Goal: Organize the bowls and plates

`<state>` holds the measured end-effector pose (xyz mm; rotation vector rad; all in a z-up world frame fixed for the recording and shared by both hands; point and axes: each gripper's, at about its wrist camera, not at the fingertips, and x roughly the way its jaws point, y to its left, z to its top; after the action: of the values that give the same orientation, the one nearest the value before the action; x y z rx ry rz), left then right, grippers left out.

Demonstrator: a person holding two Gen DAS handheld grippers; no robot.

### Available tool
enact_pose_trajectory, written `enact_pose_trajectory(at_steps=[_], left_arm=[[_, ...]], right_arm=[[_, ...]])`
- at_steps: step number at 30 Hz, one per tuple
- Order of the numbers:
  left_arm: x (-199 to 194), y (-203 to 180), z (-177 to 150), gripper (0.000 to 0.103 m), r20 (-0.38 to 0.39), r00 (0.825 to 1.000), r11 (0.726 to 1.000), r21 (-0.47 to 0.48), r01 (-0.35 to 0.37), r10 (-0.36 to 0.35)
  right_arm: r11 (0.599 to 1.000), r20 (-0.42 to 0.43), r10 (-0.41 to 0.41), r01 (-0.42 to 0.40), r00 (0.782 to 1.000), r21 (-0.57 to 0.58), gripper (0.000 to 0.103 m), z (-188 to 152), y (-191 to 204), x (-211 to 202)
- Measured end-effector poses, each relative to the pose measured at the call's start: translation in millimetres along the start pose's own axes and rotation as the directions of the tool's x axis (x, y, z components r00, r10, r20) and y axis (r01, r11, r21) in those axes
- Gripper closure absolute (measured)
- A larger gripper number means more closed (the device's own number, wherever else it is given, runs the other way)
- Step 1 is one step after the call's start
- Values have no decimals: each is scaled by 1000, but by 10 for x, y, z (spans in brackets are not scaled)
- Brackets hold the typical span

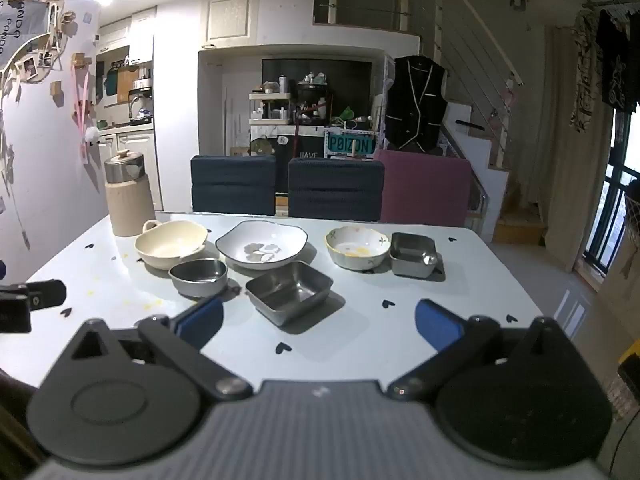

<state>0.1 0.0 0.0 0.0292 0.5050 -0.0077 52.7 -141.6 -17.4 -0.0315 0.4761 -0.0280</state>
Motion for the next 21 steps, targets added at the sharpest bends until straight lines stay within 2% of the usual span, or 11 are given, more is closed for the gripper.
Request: enact_pose_trajectory(at_steps=[21], left_arm=[[4, 0, -2, 0, -1, 1000, 1000, 6, -3, 3]], right_arm=[[1000, -3, 5, -5, 1000, -2, 0, -5, 8, -1]])
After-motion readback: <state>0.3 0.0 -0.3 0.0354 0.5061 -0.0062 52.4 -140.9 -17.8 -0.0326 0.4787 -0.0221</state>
